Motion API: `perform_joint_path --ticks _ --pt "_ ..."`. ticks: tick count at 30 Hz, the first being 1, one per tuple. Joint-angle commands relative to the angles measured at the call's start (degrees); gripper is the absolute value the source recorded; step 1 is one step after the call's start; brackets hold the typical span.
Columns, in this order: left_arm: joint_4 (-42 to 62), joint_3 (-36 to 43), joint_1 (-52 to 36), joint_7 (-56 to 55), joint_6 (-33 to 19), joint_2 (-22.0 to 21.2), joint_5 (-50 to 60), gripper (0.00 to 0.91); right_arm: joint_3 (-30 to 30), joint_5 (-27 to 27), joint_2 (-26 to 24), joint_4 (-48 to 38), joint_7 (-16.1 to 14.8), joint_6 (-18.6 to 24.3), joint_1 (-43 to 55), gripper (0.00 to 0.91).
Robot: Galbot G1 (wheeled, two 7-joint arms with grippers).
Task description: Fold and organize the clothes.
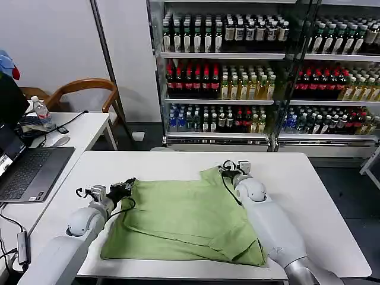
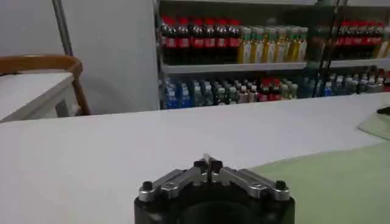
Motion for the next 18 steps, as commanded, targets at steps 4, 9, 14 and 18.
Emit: perform_joint_path --ticks 4,9,14,18 --pt "0.0 0.0 0.0 0.1 -0.1 -0.1 0.2 0.05 0.2 0.5 0.4 -1.3 -0.6 -0.5 0.3 0.0" --pt "0.0 0.0 0.1 0.3 -0.2 -0.1 0.3 0.05 0.5 0.5 -0.2 0.7 -0.6 0.4 -0.2 0.0" --pt "-0.5 -0.3 0.2 0.4 -0.4 -0.1 0.2 0.05 0.5 1.6 -3.6 10.6 -0.4 1.1 -3.4 0.0" --pt "-2.9 -2.1 2.1 0.3 -0.4 -0.1 -0.3 0.05 1.4 3.9 -7.1 21.6 0.1 0.7 -9.0 0.0"
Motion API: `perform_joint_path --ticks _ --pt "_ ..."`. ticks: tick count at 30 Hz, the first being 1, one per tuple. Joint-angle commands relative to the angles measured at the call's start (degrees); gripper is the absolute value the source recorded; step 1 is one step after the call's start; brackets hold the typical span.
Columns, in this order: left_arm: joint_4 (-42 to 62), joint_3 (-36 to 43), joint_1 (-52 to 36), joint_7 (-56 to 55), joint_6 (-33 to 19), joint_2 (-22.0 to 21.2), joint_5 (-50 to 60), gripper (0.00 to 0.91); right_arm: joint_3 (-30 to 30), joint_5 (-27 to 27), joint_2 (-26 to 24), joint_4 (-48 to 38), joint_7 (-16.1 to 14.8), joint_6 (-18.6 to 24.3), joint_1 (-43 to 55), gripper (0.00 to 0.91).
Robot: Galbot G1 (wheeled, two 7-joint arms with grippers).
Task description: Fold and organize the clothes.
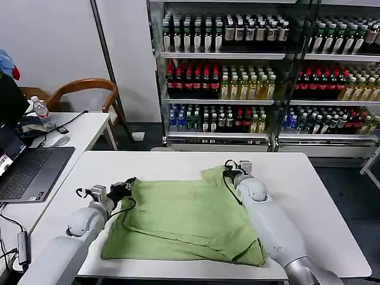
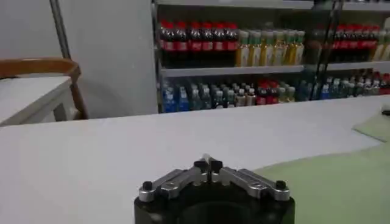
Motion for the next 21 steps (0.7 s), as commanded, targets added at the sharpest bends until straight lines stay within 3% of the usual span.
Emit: perform_joint_path --ticks 1,12,21 --pt "-3.0 -2.2 2.0 -0.1 -0.1 0.1 -0.9 0.05 1.1 2.9 -5.6 18.3 0.4 0.4 -7.6 0.0" --pt "-10.5 -6.9 11.1 0.1 -2.4 0.7 -0.9 0.05 5.4 3.4 -11.0 36.6 1.4 0.2 -21.2 0.0" --pt "-16.1 -12.4 18.7 0.1 -2.9 1.1 -0.8 0.05 8.5 1.5 -13.3 46.0 1.8 1.1 -32.6 0.0"
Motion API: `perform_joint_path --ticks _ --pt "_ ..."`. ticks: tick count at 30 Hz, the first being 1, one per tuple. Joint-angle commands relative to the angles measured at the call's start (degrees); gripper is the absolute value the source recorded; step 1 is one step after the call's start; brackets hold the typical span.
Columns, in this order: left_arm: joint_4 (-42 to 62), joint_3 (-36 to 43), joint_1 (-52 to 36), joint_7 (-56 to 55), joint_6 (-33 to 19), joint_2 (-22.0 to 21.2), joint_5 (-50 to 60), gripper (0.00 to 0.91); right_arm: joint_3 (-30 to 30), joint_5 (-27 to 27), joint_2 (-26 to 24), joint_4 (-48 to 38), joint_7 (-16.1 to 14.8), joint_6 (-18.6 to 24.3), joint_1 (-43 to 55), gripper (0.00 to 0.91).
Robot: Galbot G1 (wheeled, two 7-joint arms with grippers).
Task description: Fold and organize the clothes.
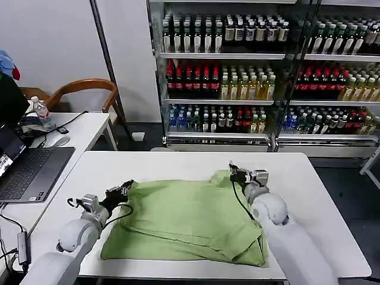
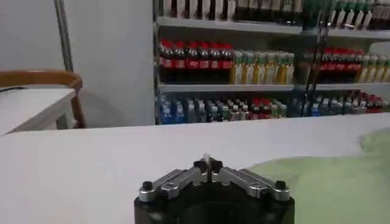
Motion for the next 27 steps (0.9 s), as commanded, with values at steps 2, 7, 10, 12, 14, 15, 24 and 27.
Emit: perform_joint_path --ticks 2,7,10,12,14,15,24,27 --pt "-6.5 -6.5 9.4 0.0 -0.8 0.3 -0.1 0.05 4.1 -1.2 -4.2 17.0 0.3 0.7 -15.7 0.0" --pt "-7.9 -8.7 13.1 0.0 -2.0 0.2 0.2 0.05 6.2 -2.1 -4.7 18.5 0.2 1.6 -18.6 0.0" --pt "-8.4 -9.5 14.4 0.1 -2.5 -0.1 0.3 0.05 7.2 -2.1 -4.4 20.1 0.0 1.7 -20.5 0.0" --pt "-9.5 -9.7 15.3 0.1 -2.5 -0.3 0.4 0.05 7.8 -2.3 -4.4 21.9 0.0 1.8 -22.2 0.0" --pt "-10.2 -10.0 16.1 0.0 -2.6 -0.3 0.5 0.05 8.8 -2.3 -4.3 23.8 0.0 2.0 -24.3 0.0" --pt "-10.5 -10.1 16.4 0.0 -2.7 -0.3 0.5 0.05 9.4 -2.4 -4.3 24.6 0.0 2.0 -25.3 0.0" --pt "-13.8 -10.4 19.4 0.0 -4.4 -0.4 1.1 0.05 14.1 -4.5 -4.6 30.0 0.3 2.5 -34.7 0.0" --pt "-13.6 -10.3 19.4 0.0 -4.6 -0.3 1.3 0.05 15.0 -5.0 -4.3 30.5 0.6 2.4 -36.7 0.0"
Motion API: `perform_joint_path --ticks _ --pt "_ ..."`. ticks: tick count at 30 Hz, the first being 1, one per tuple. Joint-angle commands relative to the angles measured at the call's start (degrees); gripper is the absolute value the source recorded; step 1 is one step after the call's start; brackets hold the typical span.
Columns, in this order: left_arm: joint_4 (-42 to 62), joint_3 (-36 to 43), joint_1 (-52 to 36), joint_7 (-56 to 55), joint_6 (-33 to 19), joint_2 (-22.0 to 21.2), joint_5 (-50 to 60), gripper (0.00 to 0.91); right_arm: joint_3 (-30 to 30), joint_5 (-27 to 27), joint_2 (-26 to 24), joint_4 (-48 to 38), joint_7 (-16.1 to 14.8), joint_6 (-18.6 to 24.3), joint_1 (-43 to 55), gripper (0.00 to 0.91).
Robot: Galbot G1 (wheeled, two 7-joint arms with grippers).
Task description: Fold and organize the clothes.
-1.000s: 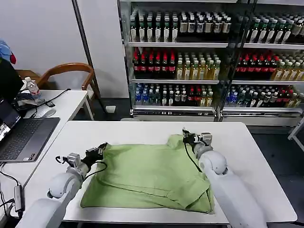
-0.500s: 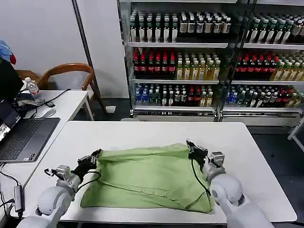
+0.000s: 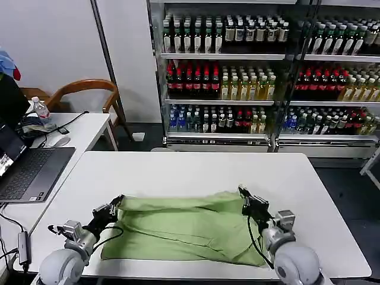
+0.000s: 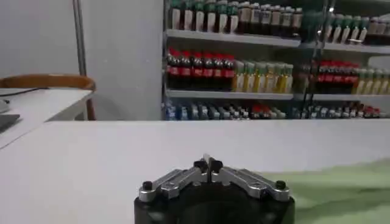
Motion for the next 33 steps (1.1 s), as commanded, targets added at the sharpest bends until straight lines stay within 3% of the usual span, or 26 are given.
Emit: perform_joint_path --ticks 1,10,18,19,20,21,22,23,33 --pt "-2.1 -1.0 3.0 0.0 -0.8 0.1 0.6 0.05 4.4 -1.6 -0.1 6.3 0.3 0.2 -10.9 0.0" --pt "-2.7 -1.1 5.1 -0.1 -1.2 0.5 1.0 0.05 5.4 -1.5 0.0 6.0 1.1 -0.6 -12.5 0.0" --pt "-3.3 -0.6 7.1 -0.5 -0.8 0.8 2.6 0.05 2.6 -4.1 0.6 1.3 0.6 -0.1 -10.0 0.0" --pt "-3.5 -0.6 7.3 -0.9 -0.6 0.9 3.4 0.272 2.6 -4.4 0.6 1.1 0.9 -0.2 -9.8 0.111" --pt "-4.4 -0.8 8.1 -1.4 2.7 1.0 4.2 0.343 2.7 -4.4 0.5 0.9 1.1 -0.1 -9.7 0.907" --pt "-4.8 -0.9 8.6 -1.9 4.5 1.1 5.6 0.494 3.2 -4.3 0.4 0.8 1.1 -0.1 -9.6 0.907" --pt "-5.6 -1.0 9.4 -2.8 5.7 1.1 6.8 0.806 3.7 -4.2 0.3 0.5 1.0 -0.1 -9.6 0.907" --pt "-6.8 -1.0 10.6 -4.7 6.8 1.3 8.4 0.907 4.1 -4.2 0.2 0.4 0.9 -0.1 -9.6 0.907" --pt "-14.1 -1.0 10.6 -15.2 8.5 1.2 1.2 0.907 7.9 -5.6 0.4 3.7 0.4 0.2 -12.7 0.907"
